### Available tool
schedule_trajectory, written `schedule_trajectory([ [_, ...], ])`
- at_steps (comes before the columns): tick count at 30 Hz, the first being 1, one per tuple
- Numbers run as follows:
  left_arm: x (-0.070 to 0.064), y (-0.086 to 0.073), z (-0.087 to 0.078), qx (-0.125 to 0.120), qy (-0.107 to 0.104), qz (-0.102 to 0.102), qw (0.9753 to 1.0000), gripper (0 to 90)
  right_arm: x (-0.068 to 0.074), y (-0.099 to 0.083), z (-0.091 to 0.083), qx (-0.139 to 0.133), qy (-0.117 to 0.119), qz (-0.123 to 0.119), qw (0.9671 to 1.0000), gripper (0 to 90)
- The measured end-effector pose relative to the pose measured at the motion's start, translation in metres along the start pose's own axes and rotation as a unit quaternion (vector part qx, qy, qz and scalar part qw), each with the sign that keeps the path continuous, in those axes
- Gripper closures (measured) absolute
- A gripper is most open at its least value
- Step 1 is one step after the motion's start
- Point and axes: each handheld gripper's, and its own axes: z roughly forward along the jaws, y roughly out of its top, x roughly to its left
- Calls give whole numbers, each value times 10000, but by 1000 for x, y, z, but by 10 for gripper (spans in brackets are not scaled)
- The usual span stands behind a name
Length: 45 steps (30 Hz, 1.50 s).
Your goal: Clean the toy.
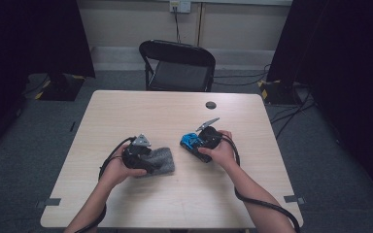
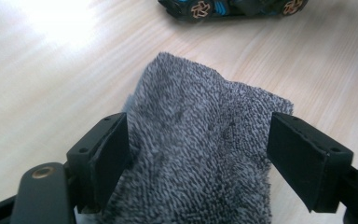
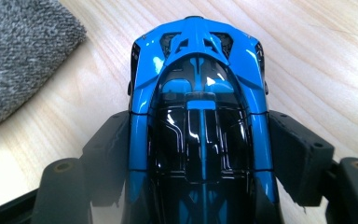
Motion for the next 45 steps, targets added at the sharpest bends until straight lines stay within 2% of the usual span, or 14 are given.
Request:
schedule_trajectory([
  [5, -6, 4, 11, 279, -139, 411, 9987, 354, -1, -4, -4, -9, 46, 28, 10000, 281],
  [7, -5, 0, 21, 593, -192, 423, 9972, 358, 1, -5, -6, -10, 71, 13, 10000, 281],
  [11, 0, -3, 25, 537, -298, 350, 9975, 382, 5, -6, -10, -31, 177, -84, 9998, 281],
  [13, 1, -3, 23, 566, -321, 229, 9976, 539, 8, -6, -10, -22, 210, -119, 9997, 281],
  [14, 2, -2, 23, 593, -365, 6, 9976, 659, 9, -7, -11, -26, 226, -141, 9996, 281],
  [16, 3, 1, 22, 686, -304, -238, 9969, 729, 11, -7, -12, -29, 234, -192, 9995, 282],
  [18, 6, 7, 19, 669, -226, -513, 9962, 764, 15, -6, -15, -40, 278, -247, 9993, 282],
  [21, 20, 16, 10, 229, 15, -1013, 9946, 777, 20, -5, -20, -81, 355, -336, 9988, 282],
  [26, 43, 31, 4, -168, 485, -1551, 9866, 777, 31, -2, -25, -176, 522, -485, 9973, 282],
  [33, 41, 43, 18, -134, 434, -1665, 9850, 776, 51, 3, -27, -261, 783, -728, 9939, 281],
  [36, 39, 46, 22, -132, 405, -1884, 9812, 774, 56, 5, -28, -309, 867, -750, 9929, 282],
  [38, 37, 47, 25, -156, 388, -1764, 9834, 775, 59, 7, -28, -327, 854, -793, 9926, 282],
  [40, 35, 48, 26, -136, 421, -1811, 9825, 775, 59, 7, -28, -329, 842, -792, 9928, 282],
  [45, 27, 53, 29, -114, 296, -1626, 9862, 781, 59, 9, -26, -335, 802, -755, 9934, 282],
])
